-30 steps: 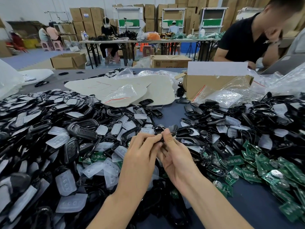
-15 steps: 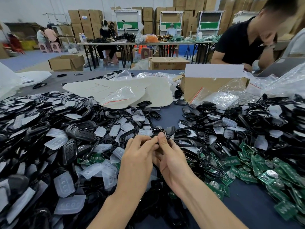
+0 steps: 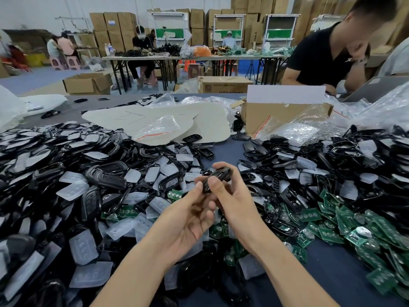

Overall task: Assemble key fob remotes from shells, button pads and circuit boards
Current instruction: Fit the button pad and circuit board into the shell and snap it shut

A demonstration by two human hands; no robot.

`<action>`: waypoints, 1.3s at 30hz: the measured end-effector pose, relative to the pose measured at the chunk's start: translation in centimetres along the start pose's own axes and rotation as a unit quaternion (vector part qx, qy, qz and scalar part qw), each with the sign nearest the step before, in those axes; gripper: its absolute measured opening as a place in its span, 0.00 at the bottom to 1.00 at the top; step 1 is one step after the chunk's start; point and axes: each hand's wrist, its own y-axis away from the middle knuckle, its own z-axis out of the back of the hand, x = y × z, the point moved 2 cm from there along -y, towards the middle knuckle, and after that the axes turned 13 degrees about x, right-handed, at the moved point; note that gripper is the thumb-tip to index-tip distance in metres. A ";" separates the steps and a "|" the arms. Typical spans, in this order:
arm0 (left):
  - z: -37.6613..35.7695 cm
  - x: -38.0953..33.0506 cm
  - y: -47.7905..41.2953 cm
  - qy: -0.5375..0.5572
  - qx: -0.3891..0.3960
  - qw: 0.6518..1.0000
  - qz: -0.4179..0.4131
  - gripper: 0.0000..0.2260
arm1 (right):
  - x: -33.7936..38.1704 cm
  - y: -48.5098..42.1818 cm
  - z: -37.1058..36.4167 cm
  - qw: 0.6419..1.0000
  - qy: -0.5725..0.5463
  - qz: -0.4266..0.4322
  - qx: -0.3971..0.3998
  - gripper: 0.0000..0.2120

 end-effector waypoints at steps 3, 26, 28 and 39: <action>0.5 0.0 -0.2 0.030 -0.017 0.999 -0.020 0.14 | 0.1 0.1 -0.1 0.999 0.022 0.000 0.034 0.15; 1.6 -0.7 0.5 -0.492 -0.138 0.803 -0.307 0.17 | -1.6 -0.2 -0.8 0.989 -0.138 0.018 -0.042 0.14; 1.7 -0.7 0.4 -0.482 -0.135 0.808 -0.311 0.14 | -1.4 -0.1 -0.9 0.990 -0.135 0.019 -0.037 0.14; 2.6 -1.1 -0.9 -0.253 -0.082 0.932 -0.245 0.09 | -0.8 0.4 -0.8 0.989 0.148 0.031 0.000 0.16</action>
